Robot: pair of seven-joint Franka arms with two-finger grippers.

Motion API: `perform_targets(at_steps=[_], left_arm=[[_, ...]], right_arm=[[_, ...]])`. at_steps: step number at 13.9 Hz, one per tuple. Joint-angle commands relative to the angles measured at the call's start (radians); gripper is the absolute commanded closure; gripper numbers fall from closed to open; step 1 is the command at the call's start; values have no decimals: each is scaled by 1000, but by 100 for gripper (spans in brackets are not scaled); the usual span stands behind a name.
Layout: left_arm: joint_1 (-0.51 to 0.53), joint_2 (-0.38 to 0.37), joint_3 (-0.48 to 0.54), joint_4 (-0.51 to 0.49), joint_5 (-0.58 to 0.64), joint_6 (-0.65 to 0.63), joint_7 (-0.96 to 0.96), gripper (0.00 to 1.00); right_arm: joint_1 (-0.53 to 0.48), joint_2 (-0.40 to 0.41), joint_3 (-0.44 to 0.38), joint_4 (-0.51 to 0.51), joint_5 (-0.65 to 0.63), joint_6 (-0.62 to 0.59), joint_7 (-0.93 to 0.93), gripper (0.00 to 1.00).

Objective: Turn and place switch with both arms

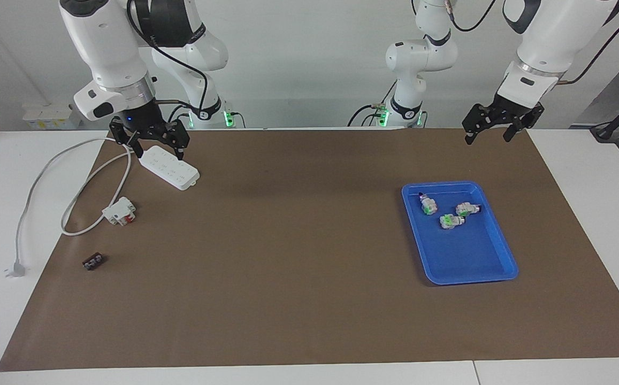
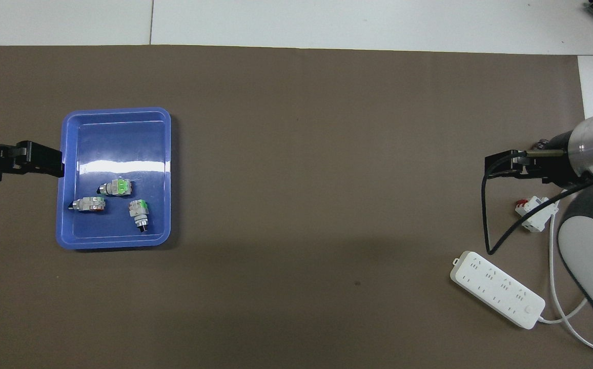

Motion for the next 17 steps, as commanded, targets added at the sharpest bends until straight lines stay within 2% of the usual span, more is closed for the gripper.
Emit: perform_targets(at_steps=[1, 6, 9, 17], left_arm=[[-3, -5, 3, -8, -2, 45, 12, 0], [-5, -54, 3, -126, -6, 144, 44, 0], [-6, -103, 3, -253, -8, 229, 75, 1], [-14, -111, 3, -264, -9, 217, 71, 1]], right_arm=[[6, -13, -5, -18, -2, -10, 13, 0], [-5, -10, -7, -1, -1, -61, 13, 0], [-11, 3, -8, 29, 1, -61, 13, 0], [-19, 29, -10, 88, 2, -95, 8, 0]])
